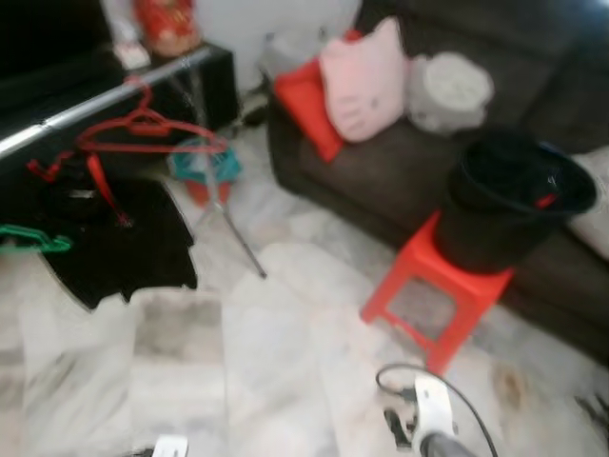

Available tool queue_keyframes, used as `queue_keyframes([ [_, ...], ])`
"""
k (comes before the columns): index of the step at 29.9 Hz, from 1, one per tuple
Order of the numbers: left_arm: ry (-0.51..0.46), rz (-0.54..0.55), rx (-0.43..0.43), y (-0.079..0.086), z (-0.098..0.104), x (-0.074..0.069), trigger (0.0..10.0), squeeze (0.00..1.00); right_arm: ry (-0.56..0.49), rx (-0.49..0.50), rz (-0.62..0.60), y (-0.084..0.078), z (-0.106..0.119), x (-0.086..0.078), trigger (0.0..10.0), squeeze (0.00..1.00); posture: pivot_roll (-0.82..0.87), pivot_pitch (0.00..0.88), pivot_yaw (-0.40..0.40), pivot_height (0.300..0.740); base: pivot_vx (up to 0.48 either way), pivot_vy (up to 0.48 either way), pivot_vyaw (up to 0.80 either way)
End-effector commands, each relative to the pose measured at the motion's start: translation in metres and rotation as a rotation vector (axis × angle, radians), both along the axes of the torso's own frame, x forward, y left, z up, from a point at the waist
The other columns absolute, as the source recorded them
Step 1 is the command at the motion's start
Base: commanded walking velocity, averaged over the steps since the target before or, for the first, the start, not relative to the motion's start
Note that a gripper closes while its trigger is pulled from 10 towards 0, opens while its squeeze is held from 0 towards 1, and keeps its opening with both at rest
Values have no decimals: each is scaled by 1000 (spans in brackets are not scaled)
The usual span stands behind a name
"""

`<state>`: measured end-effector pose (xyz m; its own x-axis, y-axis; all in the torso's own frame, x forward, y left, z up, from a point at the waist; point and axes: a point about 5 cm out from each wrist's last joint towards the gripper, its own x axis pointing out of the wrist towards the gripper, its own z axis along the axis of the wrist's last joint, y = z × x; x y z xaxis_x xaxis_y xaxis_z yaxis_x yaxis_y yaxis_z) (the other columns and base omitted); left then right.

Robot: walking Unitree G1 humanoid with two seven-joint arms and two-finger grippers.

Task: Hang hanger

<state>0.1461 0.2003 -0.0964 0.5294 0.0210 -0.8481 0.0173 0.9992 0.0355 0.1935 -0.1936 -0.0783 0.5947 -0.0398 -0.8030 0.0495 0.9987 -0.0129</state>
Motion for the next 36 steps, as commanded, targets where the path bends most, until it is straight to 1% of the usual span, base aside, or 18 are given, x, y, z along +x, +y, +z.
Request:
queue_keyframes([
  [1,30,3,7,2,-3,-10,10000,0,8,9,-4,2,-1,-2,10000,0,6,67,-9,740,0,0,-650],
  [5,24,10,3,1,-3,-8,10000,0,6,5,3,2,0,0,10000,0,16,66,-19,740,0,0,-650],
  [27,26,21,12,4,-3,-8,10000,0,2,5,8,3,0,1,10000,0,7,67,-17,740,0,0,-650],
  [36,22,26,3,4,-3,-8,10000,0,-22,11,-5,3,1,2,10000,0,7,68,-18,740,0,0,-54],
])
